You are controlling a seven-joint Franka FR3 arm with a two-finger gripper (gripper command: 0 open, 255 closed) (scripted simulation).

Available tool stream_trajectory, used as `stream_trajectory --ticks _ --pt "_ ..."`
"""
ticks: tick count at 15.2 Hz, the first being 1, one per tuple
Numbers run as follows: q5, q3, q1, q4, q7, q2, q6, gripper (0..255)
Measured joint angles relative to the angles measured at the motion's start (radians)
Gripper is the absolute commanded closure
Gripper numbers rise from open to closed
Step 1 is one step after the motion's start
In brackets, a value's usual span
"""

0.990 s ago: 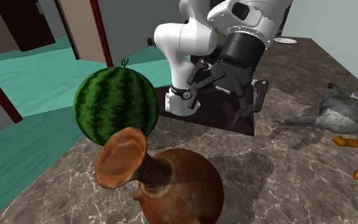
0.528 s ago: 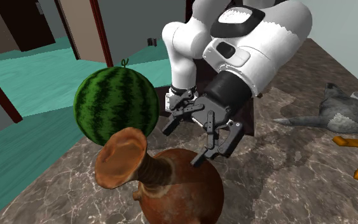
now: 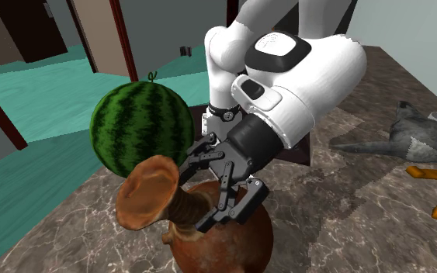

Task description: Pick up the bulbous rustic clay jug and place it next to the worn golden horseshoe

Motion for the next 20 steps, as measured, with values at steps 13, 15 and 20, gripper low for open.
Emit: stream_trajectory --ticks 13,15,20 --pt "-0.006 0.027 -0.048 0.008 0.008 -0.005 0.029 255" --pt "-0.006 0.027 -0.048 0.008 0.008 -0.005 0.029 255" --pt "-0.006 0.021 -0.043 0.008 0.004 -0.002 0.026 255"
